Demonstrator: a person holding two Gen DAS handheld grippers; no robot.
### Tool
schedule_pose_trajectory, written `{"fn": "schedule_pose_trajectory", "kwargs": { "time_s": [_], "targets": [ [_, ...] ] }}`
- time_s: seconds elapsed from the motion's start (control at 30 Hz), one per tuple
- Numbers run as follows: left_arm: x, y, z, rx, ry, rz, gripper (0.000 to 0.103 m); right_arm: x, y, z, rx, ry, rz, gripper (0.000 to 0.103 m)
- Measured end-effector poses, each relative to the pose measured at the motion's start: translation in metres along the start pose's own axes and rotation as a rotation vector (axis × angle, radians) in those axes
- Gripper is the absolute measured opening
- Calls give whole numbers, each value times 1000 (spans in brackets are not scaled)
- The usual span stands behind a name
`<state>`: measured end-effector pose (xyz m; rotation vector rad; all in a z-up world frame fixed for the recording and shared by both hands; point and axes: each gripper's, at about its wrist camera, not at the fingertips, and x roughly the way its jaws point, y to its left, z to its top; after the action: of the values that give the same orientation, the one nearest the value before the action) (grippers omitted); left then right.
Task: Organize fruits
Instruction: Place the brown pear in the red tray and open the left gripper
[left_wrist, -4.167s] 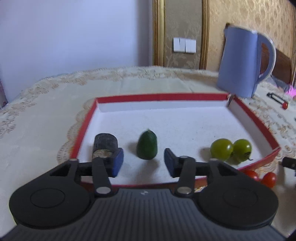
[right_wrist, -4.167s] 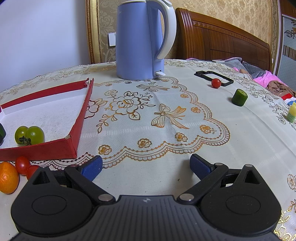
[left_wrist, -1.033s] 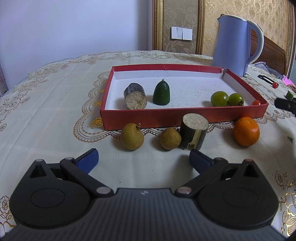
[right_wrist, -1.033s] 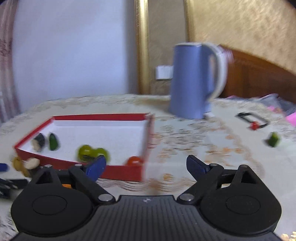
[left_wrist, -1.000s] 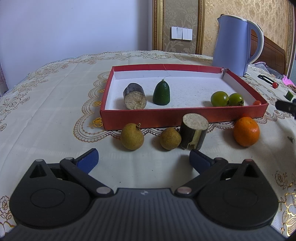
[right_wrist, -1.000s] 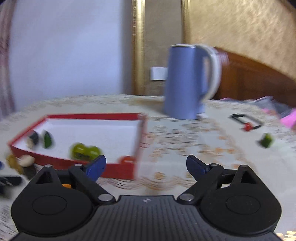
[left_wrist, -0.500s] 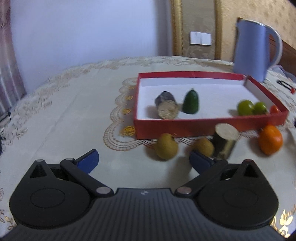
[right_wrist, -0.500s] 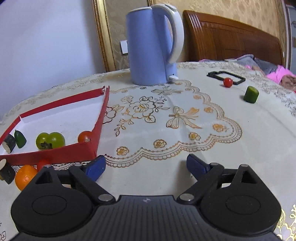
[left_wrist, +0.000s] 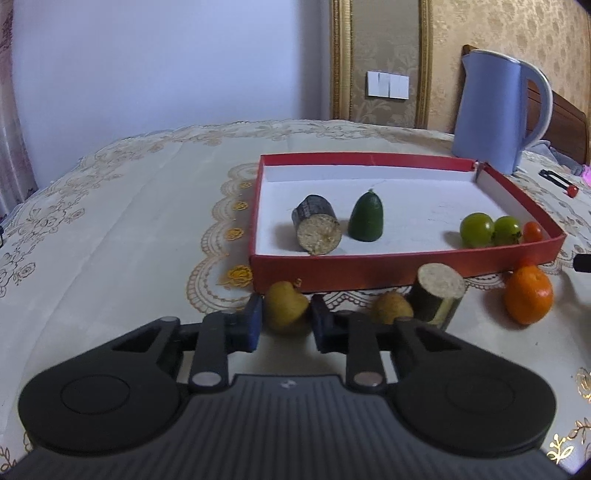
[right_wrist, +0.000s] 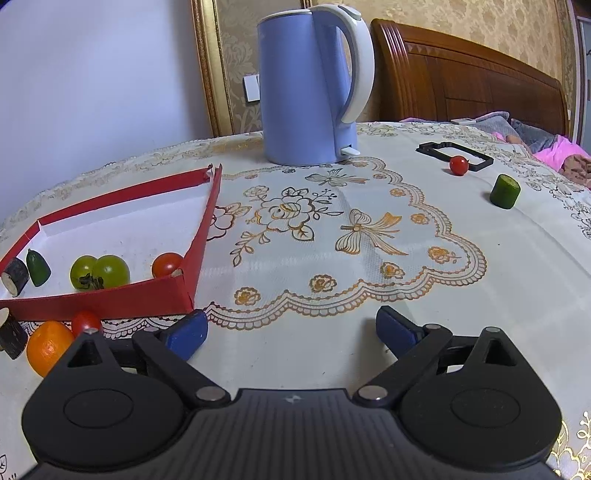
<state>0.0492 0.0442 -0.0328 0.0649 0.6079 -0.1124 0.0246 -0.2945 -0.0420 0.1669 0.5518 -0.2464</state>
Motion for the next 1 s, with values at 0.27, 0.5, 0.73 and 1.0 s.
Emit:
{"fn": "schedule_pose_trajectory", "kwargs": {
  "time_s": [0.27, 0.5, 0.73, 1.0],
  "targets": [
    [-12, -2, 5, -19, -25, -29, 24, 0, 0, 0, 1, -1, 1, 98],
    [-11, -4, 35, -42, -59, -50, 24, 0, 0, 0, 3, -1, 2, 98],
    [22, -1, 48, -57, -2, -19, 24, 0, 0, 0, 3, -2, 3, 98],
    [39, -5, 44, -31, 14, 4, 26, 0, 0, 0, 3, -2, 2, 98]
  ]
}}
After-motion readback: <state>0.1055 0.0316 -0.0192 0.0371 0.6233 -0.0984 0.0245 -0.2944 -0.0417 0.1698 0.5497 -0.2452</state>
